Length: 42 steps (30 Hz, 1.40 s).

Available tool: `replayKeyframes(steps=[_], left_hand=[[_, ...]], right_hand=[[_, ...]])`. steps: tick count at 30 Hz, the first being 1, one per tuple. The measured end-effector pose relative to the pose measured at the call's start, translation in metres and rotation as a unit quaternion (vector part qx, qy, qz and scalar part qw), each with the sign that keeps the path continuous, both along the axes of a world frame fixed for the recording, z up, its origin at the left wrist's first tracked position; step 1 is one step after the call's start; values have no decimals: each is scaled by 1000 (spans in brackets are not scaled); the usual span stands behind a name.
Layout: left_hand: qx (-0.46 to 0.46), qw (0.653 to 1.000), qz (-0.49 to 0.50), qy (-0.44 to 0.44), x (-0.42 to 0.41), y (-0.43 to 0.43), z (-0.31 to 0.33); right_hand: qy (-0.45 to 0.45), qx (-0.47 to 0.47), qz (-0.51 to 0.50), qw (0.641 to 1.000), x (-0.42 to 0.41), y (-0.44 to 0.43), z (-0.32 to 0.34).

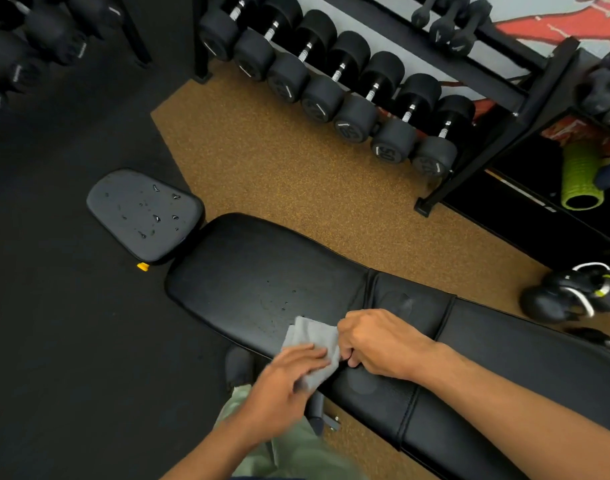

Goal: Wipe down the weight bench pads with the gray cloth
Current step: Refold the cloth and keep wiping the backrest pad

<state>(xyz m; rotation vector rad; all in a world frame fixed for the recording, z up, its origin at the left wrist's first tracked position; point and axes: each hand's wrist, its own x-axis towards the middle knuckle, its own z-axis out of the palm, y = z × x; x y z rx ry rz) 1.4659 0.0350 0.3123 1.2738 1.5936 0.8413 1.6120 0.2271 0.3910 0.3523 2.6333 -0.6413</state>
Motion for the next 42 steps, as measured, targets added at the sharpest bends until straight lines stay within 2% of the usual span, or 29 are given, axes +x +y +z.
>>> replayKeyframes(steps=[5,13,16,20,22,25,28,31,34,38,42], left_hand=[[52,989,-125,56,-12,-18,-19],[94,957,-261,82,-35,25,-27],[118,952,-273,74,-33,55,-25],[132,945,-288,77,-35,89,-29],[136,942,-298,75,-31,103,-28],[120,952,-271,79,-23,123,-34],[119,952,-267,87,-16,142,-39],[91,963,-242,77,-15,158,-36],[94,964,-232,89,-15,165,-37],[83,966,-221,102,-6,161,-40],[75,955,-253,138,-5,147,-39]], right_hand=[[18,-12,15,1000,0,-1,5],[9,-16,28,999,-8,1,12],[8,-20,21,1000,-11,1,5],[16,-92,-59,994,-9,4,-7],[24,-76,-42,996,-11,4,-7],[30,-118,-65,990,-16,1,1],[11,-83,-45,995,-11,5,-4],[17,-175,-95,980,-4,6,-7],[15,-198,-133,971,-3,5,-11],[56,-160,-91,981,-3,4,-5],[39,-72,-52,995,-1,1,-1]])
